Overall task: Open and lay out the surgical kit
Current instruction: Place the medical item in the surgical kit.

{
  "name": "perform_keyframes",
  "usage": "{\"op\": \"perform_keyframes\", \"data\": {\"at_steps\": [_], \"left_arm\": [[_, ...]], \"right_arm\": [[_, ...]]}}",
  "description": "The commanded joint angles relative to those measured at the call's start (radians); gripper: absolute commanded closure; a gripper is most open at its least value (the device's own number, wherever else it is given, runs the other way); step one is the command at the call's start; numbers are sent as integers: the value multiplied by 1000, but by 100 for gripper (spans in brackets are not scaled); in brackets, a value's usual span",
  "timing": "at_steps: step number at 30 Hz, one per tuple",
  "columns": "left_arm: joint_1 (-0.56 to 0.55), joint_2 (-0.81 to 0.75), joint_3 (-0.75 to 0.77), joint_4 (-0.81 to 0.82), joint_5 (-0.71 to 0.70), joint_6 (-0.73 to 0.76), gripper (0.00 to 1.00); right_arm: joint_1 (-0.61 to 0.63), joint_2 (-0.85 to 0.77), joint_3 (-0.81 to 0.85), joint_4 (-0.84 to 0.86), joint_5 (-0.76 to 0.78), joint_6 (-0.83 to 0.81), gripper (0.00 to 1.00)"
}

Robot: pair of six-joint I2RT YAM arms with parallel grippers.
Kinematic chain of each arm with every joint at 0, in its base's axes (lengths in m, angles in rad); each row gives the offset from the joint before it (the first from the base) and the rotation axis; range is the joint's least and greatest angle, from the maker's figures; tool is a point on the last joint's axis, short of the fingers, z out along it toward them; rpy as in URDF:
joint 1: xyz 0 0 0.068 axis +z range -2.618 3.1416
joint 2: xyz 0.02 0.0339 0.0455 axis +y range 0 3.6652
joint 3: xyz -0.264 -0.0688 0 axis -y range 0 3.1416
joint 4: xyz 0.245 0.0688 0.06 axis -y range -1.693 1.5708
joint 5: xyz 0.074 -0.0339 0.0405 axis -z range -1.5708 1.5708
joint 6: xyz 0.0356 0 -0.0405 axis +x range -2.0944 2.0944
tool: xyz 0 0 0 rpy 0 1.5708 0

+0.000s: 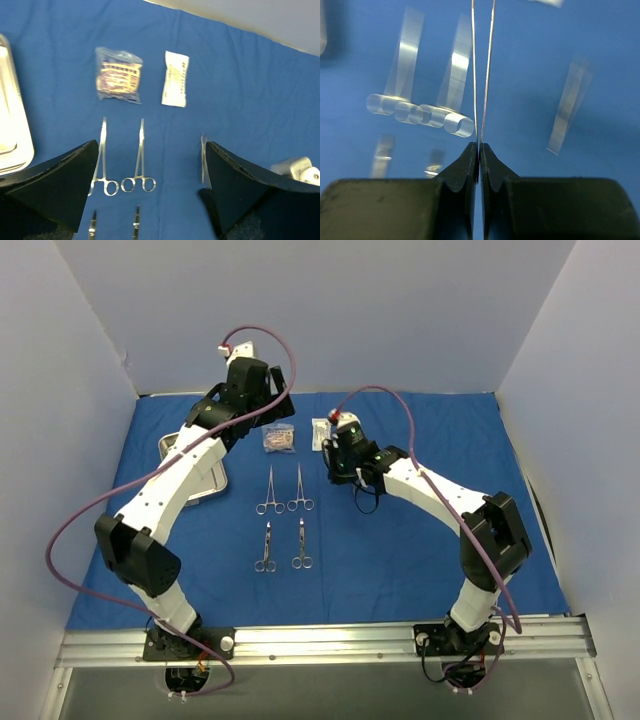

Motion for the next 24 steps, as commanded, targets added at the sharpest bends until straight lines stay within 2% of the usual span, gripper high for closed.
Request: {"op": "perform_keyframes", "data": {"at_steps": [1, 9, 14, 24], "left_arm": [[56, -100, -59, 26, -22, 19, 2], [181, -194, -225, 31, -10, 24, 3], [245, -223, -281, 17, -8, 38, 4], [274, -220, -329, 12, -2, 48, 4]], "right_arm": [[-63, -73, -75, -52, 112, -7, 100], [-150, -61, -185, -52, 160, 8, 100], [-175, 5, -161, -58, 151, 14, 100], [-172, 85, -109, -77, 126, 54, 100]]}}
